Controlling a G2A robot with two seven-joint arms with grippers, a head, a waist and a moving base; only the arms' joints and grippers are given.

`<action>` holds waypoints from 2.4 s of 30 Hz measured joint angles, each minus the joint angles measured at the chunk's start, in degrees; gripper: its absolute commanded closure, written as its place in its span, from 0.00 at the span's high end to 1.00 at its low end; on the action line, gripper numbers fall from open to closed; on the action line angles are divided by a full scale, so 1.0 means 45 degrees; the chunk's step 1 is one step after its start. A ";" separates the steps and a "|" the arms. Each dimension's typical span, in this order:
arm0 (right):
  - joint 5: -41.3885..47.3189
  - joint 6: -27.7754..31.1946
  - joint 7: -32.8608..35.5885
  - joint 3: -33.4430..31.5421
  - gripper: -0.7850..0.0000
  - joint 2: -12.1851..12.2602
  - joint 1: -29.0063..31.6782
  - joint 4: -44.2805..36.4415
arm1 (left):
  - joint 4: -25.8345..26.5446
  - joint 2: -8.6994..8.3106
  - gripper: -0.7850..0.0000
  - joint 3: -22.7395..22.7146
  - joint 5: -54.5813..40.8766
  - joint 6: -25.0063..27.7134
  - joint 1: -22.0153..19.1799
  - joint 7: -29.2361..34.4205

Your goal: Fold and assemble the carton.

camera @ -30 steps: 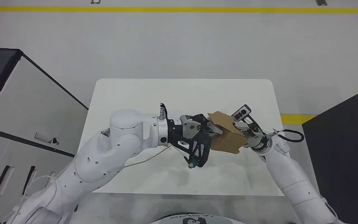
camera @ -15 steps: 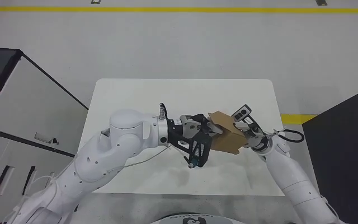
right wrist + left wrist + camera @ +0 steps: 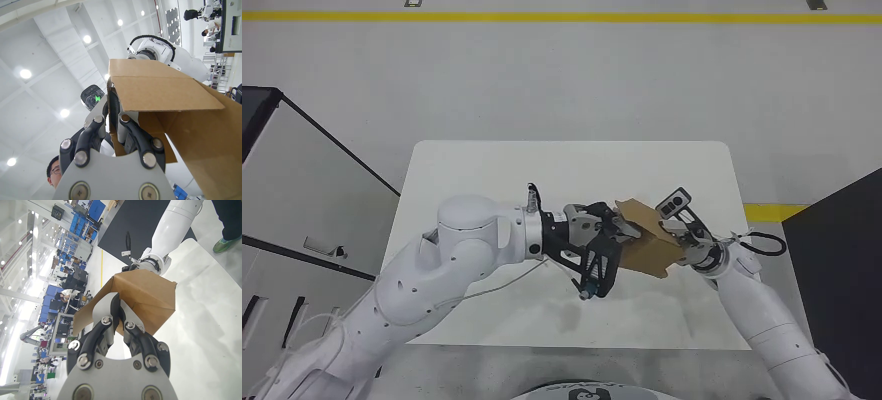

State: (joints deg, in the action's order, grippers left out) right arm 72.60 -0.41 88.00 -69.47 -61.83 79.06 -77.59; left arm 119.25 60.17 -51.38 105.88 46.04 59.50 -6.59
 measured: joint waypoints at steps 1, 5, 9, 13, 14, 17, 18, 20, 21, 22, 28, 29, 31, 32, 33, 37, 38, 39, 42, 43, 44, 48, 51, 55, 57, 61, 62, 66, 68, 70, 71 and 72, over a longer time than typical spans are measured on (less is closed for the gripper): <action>0.0000 -0.0001 0.0000 -0.0001 0.00 0.0008 -0.0001 -0.0011 | 0.0029 -0.0006 0.00 -0.0022 -0.0002 0.0022 0.0029 0.0001; -0.0026 -0.0017 0.0000 0.0044 0.00 0.0030 -0.0002 -0.0112 | 0.0065 -0.0002 0.00 0.0060 0.0044 0.0046 0.0104 -0.0003; -0.0013 -0.0009 0.0000 0.0097 0.00 0.0043 0.0010 -0.0163 | 0.0042 0.0024 0.00 0.0167 0.0036 0.0052 0.0098 -0.0012; 0.0039 0.0029 0.0000 0.0126 0.00 0.0057 0.0022 -0.0168 | 0.0030 0.0036 0.00 0.0135 -0.0007 0.0042 0.0077 0.0038; 0.0057 0.0051 0.0000 0.0125 0.00 0.0060 0.0030 -0.0155 | 0.0044 0.0033 0.00 0.0086 -0.0028 0.0025 0.0087 0.0067; 0.0090 0.0111 0.0000 0.0107 0.00 0.0073 0.0052 -0.0116 | 0.0139 0.0004 0.00 -0.0117 -0.0074 0.0026 0.0157 0.0148; 0.0096 0.0122 0.0000 0.0102 0.00 0.0077 0.0054 -0.0107 | 0.0176 -0.0007 0.00 -0.0175 -0.0077 0.0041 0.0184 0.0163; 0.0114 0.0139 0.0000 0.0099 0.00 0.0084 0.0059 -0.0101 | 0.0250 -0.0031 0.00 -0.0275 -0.0073 0.0080 0.0254 0.0189; 0.0118 0.0143 0.0000 0.0102 0.00 0.0087 0.0060 -0.0102 | 0.0277 -0.0038 0.00 -0.0301 -0.0064 0.0094 0.0279 0.0193; 0.0120 0.0150 0.0000 0.0113 0.00 0.0089 0.0063 -0.0110 | 0.0304 -0.0044 0.00 -0.0311 -0.0039 0.0100 0.0315 0.0194; 0.0063 0.0213 0.0000 0.0221 0.00 0.0088 0.0096 -0.0245 | 0.0291 -0.0016 0.00 -0.0038 0.0109 0.0101 0.0376 0.0124; 0.0066 0.0221 0.0000 0.0227 0.00 0.0088 0.0099 -0.0258 | 0.0280 -0.0009 0.00 -0.0005 0.0122 0.0097 0.0361 0.0114; 0.0079 0.0249 0.0000 0.0237 0.00 0.0090 0.0112 -0.0285 | 0.0259 0.0003 0.00 0.0040 0.0144 0.0088 0.0329 0.0097; 0.0082 0.0256 0.0000 0.0239 0.00 0.0092 0.0120 -0.0294 | 0.0253 0.0006 0.00 0.0048 0.0149 0.0084 0.0322 0.0094; 0.0083 0.0261 0.0000 0.0240 0.00 0.0094 0.0128 -0.0302 | 0.0252 0.0008 0.00 0.0051 0.0151 0.0082 0.0321 0.0093; 0.0078 0.0278 0.0000 0.0210 0.00 0.0110 0.0161 -0.0317 | 0.0319 -0.0005 0.00 -0.0049 0.0150 0.0081 0.0367 0.0116; 0.0084 0.0282 0.0000 0.0199 0.00 0.0113 0.0168 -0.0315 | 0.0353 -0.0013 0.00 -0.0097 0.0144 0.0071 0.0388 0.0128; 0.0093 0.0286 0.0000 0.0186 0.00 0.0116 0.0175 -0.0313 | 0.0388 -0.0021 0.00 -0.0151 0.0132 0.0060 0.0414 0.0134; 0.0097 0.0308 0.0000 0.0140 0.00 0.0129 0.0198 -0.0314 | 0.0508 -0.0060 0.00 -0.0348 0.0123 0.0077 0.0520 0.0168; 0.0098 0.0319 0.0000 0.0124 0.00 0.0134 0.0212 -0.0328 | 0.0554 -0.0077 0.00 -0.0425 0.0122 0.0091 0.0568 0.0174; 0.0098 0.0320 0.0000 0.0112 0.00 0.0137 0.0223 -0.0338 | 0.0586 -0.0089 0.00 -0.0480 0.0121 0.0100 0.0604 0.0174; 0.0086 0.0337 0.0000 0.0059 0.00 0.0152 0.0256 -0.0370 | 0.0714 -0.0134 0.00 -0.0674 0.0136 0.0124 0.0738 0.0157; 0.0098 0.0345 0.0000 0.0033 0.00 0.0158 0.0280 -0.0384 | 0.0797 -0.0162 0.00 -0.0795 0.0154 0.0140 0.0820 0.0138; 0.0115 0.0347 0.0000 0.0004 0.00 0.0164 0.0299 -0.0383 | 0.0889 -0.0201 0.00 -0.0977 0.0173 0.0150 0.0916 0.0134; 0.0103 0.0355 0.0000 -0.0006 0.00 0.0166 0.0302 -0.0375 | 0.0923 -0.0217 0.00 -0.1049 0.0176 0.0160 0.0962 0.0138; 0.0105 0.0359 0.0000 -0.0018 0.00 0.0166 0.0306 -0.0359 | 0.1032 -0.0257 0.00 -0.1257 0.0196 0.0149 0.1067 0.0193; 0.0107 0.0348 0.0000 -0.0019 0.00 0.0166 0.0305 -0.0348 | 0.1069 -0.0269 0.00 -0.1338 0.0204 0.0123 0.1092 0.0224; 0.0089 0.0347 0.0000 -0.0026 0.00 0.0164 0.0289 -0.0299 | 0.1296 -0.0347 0.00 -0.1911 0.0238 0.0027 0.1227 0.0424; 0.0063 0.0366 0.0000 -0.0030 0.00 0.0163 0.0283 -0.0269 | 0.1441 -0.0405 0.00 -0.2326 0.0262 0.0023 0.1322 0.0527; 0.0023 0.0378 0.0000 -0.0031 0.00 0.0163 0.0275 -0.0238 | 0.1606 -0.0463 0.00 -0.2726 0.0288 0.0039 0.1428 0.0579; -0.0003 0.0386 0.0000 -0.0033 0.00 0.0163 0.0271 -0.0220 | 0.1683 -0.0484 0.00 -0.2872 0.0301 0.0050 0.1468 0.0588; -0.0030 0.0395 0.0000 -0.0033 0.00 0.0163 0.0267 -0.0200 | 0.1760 -0.0502 0.00 -0.3001 0.0310 0.0056 0.1500 0.0588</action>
State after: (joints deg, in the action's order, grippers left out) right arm 72.46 1.37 88.00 -69.62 -61.09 80.26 -78.49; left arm 127.17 57.91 -64.89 107.28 46.30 66.25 -3.94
